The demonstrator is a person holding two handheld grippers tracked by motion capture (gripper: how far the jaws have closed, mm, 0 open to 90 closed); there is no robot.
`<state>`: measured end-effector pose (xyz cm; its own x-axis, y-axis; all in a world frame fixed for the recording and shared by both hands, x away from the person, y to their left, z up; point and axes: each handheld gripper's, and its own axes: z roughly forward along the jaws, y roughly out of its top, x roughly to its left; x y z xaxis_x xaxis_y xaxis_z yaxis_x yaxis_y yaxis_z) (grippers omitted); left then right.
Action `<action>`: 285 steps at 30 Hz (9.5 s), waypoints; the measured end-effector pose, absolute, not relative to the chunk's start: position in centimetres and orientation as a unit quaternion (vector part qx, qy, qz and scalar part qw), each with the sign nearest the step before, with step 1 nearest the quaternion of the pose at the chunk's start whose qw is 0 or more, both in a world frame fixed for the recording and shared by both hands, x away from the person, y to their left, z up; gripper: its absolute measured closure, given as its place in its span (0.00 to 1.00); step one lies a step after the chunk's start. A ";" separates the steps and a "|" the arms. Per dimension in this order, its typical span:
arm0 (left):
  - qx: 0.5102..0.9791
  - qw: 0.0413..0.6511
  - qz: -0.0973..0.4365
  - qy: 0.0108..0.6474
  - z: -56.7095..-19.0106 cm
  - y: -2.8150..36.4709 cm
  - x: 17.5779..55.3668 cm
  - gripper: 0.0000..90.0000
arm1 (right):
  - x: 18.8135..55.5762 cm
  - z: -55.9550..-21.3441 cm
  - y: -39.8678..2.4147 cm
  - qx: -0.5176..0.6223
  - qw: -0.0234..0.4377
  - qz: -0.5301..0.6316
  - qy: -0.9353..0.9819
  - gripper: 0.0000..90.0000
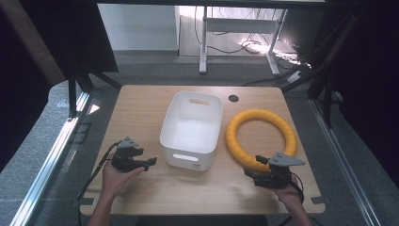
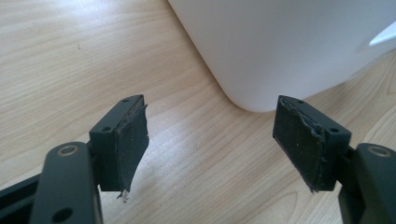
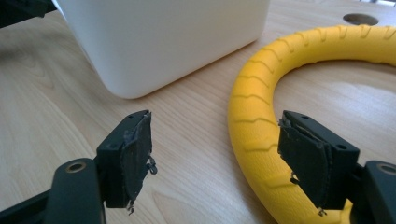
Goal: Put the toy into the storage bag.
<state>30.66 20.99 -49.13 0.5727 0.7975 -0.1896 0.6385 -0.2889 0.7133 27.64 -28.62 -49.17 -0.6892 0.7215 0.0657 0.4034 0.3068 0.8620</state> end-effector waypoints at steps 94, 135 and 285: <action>0.804 0.399 0.087 0.433 -48.6 20.5 30.6 0.30 | 38.9 -43.6 -27.8 0.328 -0.024 0.307 0.893 0.57; 0.800 0.407 0.081 0.433 -48.4 20.5 30.6 0.30 | 36.5 -39.6 -32.1 0.329 0.005 0.529 0.782 0.57; 0.781 0.497 0.098 0.367 -28.4 22.8 33.8 0.35 | 33.6 -36.2 -6.2 0.223 0.182 0.686 0.668 0.55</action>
